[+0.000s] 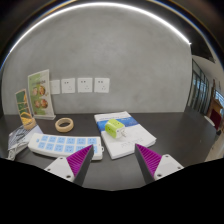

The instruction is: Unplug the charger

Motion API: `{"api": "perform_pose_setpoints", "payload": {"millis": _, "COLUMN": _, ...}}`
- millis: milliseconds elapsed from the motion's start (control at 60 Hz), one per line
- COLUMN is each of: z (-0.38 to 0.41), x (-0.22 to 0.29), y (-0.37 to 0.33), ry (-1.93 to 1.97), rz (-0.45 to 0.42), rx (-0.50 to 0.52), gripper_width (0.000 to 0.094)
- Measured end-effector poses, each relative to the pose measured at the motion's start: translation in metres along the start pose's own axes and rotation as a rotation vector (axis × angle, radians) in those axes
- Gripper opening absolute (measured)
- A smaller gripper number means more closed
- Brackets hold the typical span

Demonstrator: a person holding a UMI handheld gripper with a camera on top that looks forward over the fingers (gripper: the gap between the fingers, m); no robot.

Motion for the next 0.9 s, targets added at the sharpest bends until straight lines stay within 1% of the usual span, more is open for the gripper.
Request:
{"api": "perform_pose_setpoints", "payload": {"millis": 117, "z": 0.014, "x": -0.023, "y": -0.064, "ry": 0.006, "rz": -0.021, "rx": -0.012, "gripper_width": 0.0848}}
{"api": "perform_pose_setpoints", "payload": {"millis": 217, "z": 0.025, "x": -0.045, "y": -0.113, "ry": 0.010, "rz": -0.021, "rx": 0.009, "gripper_width": 0.0845}}
{"api": "perform_pose_setpoints", "payload": {"millis": 367, "z": 0.024, "x": -0.073, "y": -0.159, "ry": 0.017, "rz": -0.034, "rx": 0.028, "gripper_width": 0.0844}}
{"api": "perform_pose_setpoints", "payload": {"millis": 483, "z": 0.016, "x": -0.094, "y": -0.172, "ry": 0.014, "rz": -0.022, "rx": 0.082, "gripper_width": 0.0847}}
{"api": "perform_pose_setpoints", "payload": {"millis": 617, "z": -0.016, "x": -0.113, "y": -0.173, "ry": 0.005, "rz": -0.019, "rx": 0.134, "gripper_width": 0.0846}}
{"api": "perform_pose_setpoints", "payload": {"millis": 783, "z": -0.075, "x": -0.135, "y": -0.163, "ry": -0.154, "rz": -0.009, "rx": 0.122, "gripper_width": 0.0847}}
{"api": "perform_pose_setpoints", "payload": {"millis": 900, "z": -0.095, "x": -0.142, "y": -0.158, "ry": -0.155, "rz": 0.018, "rx": 0.193, "gripper_width": 0.0845}}
Point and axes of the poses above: the point between the fingertips, and its own axes, seen from behind it with the camera up: z to the left, x up, y forward, the way the camera looks, the point moved 9 cm from there along -y, backward, against the way the camera looks, and after that the axes turned 5 degrees about z, right-handed, at the moved point
